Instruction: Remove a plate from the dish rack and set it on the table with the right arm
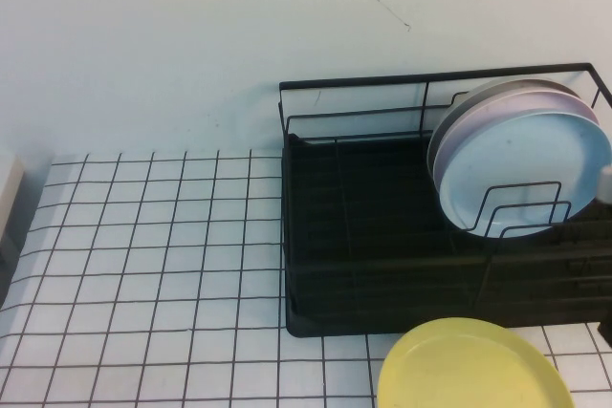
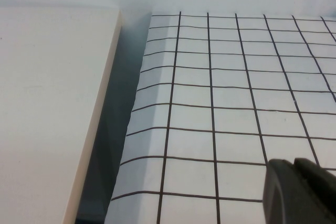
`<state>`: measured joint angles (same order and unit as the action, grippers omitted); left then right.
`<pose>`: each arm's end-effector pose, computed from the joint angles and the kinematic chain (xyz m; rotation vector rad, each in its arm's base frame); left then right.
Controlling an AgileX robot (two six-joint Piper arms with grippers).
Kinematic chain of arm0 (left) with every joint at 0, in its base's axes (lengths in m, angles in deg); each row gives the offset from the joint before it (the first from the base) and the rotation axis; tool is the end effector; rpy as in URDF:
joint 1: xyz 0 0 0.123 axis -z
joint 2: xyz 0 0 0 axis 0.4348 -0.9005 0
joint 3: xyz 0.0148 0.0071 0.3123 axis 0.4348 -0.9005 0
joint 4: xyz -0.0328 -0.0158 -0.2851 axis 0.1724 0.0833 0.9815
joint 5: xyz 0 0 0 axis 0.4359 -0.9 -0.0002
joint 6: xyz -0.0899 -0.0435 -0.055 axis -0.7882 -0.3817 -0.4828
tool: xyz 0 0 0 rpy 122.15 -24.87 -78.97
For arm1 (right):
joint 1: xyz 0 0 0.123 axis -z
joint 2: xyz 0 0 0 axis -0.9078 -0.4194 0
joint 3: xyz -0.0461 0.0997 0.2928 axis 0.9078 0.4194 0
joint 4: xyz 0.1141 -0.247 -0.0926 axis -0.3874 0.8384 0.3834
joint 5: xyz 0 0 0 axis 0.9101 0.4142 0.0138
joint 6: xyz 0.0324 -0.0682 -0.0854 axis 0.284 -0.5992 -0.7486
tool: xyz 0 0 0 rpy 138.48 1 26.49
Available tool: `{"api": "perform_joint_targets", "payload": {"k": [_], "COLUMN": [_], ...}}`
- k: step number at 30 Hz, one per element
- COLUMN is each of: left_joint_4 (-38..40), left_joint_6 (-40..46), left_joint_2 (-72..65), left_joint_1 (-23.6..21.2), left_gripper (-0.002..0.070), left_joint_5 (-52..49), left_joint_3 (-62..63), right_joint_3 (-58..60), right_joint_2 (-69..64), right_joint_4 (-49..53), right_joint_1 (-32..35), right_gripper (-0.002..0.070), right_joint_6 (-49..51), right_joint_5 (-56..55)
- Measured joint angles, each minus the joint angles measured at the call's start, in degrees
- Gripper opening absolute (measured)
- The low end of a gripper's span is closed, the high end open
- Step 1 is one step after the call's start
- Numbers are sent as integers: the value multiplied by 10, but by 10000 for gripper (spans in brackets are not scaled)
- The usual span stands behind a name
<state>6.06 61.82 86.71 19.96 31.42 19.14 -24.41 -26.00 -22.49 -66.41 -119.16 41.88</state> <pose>0.0840 0.0046 0.1730 -0.1507 1.8046 -0.0243 0.2977 0.0481 0.2282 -0.6227 2.9580 0.5653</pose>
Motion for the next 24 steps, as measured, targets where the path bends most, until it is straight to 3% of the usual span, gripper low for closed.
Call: {"api": "perform_joint_targets", "payload": {"k": [4, 9, 11, 24], "left_joint_4": [0, 0, 0, 0], "left_joint_6": [0, 0, 0, 0], "left_joint_2": [0, 0, 0, 0], "left_joint_1": [0, 0, 0, 0], "left_gripper": [-4, -4, -4, -4], "left_joint_5": [0, 0, 0, 0], "left_joint_3": [0, 0, 0, 0], "right_joint_3": [-68, -80, -70, 159], "right_joint_2": [8, 97, 159, 534], "right_joint_4": [10, -47, -65, -147], "right_joint_1": [0, 0, 0, 0], "right_gripper": [327, 85, 38, -2], "right_joint_6": [26, -1, -15, -115], "right_joint_5": [7, 2, -27, -264]}}
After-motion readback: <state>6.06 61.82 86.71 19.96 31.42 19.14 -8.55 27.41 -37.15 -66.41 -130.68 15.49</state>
